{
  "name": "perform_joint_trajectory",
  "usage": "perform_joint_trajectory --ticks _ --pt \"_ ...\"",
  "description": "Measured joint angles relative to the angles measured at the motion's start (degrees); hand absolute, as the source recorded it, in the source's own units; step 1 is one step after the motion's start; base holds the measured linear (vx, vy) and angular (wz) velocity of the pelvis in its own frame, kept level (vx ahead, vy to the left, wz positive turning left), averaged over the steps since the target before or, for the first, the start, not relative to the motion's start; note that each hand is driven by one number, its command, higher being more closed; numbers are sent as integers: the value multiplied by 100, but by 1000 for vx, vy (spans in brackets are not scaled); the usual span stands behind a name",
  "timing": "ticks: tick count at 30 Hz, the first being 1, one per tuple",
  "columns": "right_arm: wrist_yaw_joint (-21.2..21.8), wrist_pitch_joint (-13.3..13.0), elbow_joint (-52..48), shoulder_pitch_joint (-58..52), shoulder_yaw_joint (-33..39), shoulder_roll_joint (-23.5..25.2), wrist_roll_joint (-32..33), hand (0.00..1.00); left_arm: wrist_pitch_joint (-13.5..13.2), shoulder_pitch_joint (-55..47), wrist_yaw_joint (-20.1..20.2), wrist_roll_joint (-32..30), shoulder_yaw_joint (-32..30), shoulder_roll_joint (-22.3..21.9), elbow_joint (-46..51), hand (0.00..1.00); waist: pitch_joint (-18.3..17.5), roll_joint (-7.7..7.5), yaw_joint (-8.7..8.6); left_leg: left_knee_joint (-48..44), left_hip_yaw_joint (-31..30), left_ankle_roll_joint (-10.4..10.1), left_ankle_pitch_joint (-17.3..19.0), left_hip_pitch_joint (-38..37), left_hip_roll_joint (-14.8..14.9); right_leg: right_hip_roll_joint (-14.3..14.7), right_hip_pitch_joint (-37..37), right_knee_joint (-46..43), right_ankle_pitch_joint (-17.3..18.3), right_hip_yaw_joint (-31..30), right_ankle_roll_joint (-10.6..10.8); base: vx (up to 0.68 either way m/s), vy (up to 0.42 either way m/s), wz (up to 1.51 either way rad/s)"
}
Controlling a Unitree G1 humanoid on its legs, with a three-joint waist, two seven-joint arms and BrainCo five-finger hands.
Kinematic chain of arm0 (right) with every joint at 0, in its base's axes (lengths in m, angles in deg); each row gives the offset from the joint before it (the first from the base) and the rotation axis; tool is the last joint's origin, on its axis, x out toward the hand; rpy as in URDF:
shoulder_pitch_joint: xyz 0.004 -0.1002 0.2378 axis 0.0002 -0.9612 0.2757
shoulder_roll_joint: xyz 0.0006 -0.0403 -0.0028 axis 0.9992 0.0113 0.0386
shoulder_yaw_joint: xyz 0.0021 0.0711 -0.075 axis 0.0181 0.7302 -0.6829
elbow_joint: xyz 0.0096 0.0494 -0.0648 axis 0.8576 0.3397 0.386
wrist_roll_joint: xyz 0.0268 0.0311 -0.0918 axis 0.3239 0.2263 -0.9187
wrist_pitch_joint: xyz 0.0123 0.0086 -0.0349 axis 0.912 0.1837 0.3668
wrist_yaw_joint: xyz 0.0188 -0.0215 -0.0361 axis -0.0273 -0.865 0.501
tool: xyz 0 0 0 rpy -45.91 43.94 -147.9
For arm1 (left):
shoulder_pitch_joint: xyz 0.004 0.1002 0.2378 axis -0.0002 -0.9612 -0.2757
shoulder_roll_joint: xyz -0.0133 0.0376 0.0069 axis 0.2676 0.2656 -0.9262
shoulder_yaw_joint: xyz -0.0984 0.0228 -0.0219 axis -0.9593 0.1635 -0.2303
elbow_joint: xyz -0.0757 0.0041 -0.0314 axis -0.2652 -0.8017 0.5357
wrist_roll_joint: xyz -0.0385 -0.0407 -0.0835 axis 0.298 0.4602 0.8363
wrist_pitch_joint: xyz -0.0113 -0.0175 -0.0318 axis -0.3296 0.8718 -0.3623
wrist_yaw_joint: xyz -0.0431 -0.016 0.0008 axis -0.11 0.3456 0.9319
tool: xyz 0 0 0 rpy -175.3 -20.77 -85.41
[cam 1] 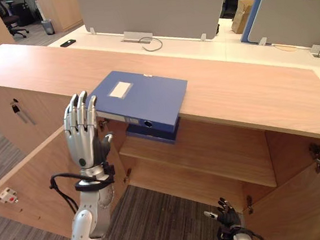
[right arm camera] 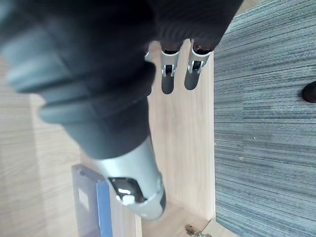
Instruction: Walk over to the cabinet, pick up the folder, carry it to the office cabinet, place the folder inside the office cabinet, then close the office cabinet door
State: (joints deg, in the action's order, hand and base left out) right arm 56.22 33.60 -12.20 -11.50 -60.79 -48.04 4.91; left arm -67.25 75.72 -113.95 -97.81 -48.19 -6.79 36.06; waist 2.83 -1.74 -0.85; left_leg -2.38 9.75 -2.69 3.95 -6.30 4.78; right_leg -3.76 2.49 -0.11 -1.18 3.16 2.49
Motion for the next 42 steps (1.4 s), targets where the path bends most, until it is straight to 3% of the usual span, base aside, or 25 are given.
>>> perform_joint_trajectory --ticks 8,21,29,42 --pt "34 -5 -1 104 -48 -102 0 0 11 82 244 -183 33 447 -712 0 -22 23 -107 33 53 12 -8 -77 -45 -15 120 287 -182 -2 6 -23 17 -4" --pt "35 -8 -1 117 -275 -254 4 0 52 618 320 -405 292 825 -1323 0 -40 50 -167 140 62 40 -80 -85 -78 -27 151 480 -314 -5 15 -8 5 0" --pt "30 -8 -1 120 -331 -273 8 0 199 885 323 -419 395 849 -1572 0 -74 92 -209 144 75 44 -84 -85 -83 -31 141 484 -330 -15 14 0 0 0" --pt "25 -8 -1 122 -446 -294 8 0 203 1078 343 -418 521 873 -1871 0 -77 92 -274 144 103 52 -96 -87 -91 -36 128 491 -369 -31 19 0 0 0"
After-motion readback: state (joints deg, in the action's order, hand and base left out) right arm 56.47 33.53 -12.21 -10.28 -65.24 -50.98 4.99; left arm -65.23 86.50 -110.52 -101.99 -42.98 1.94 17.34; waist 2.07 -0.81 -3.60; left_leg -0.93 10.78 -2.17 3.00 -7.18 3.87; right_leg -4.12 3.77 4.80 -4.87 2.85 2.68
